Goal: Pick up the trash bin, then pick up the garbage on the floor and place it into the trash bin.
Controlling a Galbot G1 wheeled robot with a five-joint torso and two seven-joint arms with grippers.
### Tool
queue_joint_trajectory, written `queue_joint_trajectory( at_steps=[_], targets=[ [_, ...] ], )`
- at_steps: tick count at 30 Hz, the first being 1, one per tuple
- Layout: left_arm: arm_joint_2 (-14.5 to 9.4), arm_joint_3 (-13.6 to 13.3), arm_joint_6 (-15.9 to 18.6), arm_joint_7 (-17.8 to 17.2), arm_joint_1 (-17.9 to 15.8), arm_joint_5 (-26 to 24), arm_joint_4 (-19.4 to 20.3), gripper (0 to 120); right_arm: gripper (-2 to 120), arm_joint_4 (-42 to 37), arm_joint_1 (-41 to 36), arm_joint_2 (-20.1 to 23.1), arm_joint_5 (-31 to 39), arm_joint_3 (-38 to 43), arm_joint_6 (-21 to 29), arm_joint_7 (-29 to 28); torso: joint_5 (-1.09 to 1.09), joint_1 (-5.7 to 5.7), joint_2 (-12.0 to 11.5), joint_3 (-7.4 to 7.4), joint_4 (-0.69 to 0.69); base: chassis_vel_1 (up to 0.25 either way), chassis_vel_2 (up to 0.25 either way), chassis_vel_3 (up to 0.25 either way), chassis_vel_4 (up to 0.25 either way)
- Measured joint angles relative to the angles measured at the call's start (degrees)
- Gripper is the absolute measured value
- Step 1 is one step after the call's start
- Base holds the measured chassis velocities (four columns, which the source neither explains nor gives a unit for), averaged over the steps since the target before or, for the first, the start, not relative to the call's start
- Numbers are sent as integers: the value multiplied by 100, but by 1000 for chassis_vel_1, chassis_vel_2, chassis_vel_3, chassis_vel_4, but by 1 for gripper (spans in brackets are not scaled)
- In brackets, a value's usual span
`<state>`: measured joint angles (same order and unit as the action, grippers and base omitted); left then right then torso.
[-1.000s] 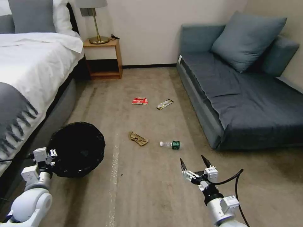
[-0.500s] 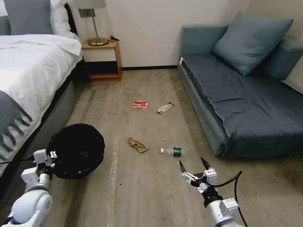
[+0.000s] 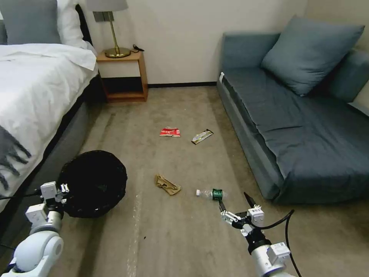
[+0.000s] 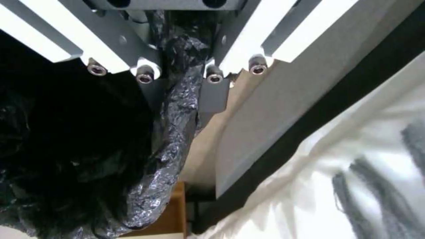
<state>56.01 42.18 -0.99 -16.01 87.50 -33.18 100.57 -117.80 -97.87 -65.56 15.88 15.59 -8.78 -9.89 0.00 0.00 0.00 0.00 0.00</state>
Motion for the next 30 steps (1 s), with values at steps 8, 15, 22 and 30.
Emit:
queue_joint_trajectory(
  at_steps=[8,15,22,30],
  targets=[
    [6,7,-67,34,25,15,-10,6,100,2,-32,-10,-35,1,-33,11,0,0,0,0,0,-87,75,78,-83],
    [12,8,-74,37,33,17,-29,6,100,25,-67,-29,-96,-1,-72,27,0,0,0,0,1,-90,101,98,-89],
    [-8,7,-91,38,21,18,-74,6,100,51,-56,-38,-114,-9,-77,28,0,0,0,0,0,-100,84,85,-90],
    [-20,6,-142,46,14,15,-118,6,100,80,105,165,-57,-2,21,-41,0,0,0,0,-1,-84,74,86,-85]
  ],
)
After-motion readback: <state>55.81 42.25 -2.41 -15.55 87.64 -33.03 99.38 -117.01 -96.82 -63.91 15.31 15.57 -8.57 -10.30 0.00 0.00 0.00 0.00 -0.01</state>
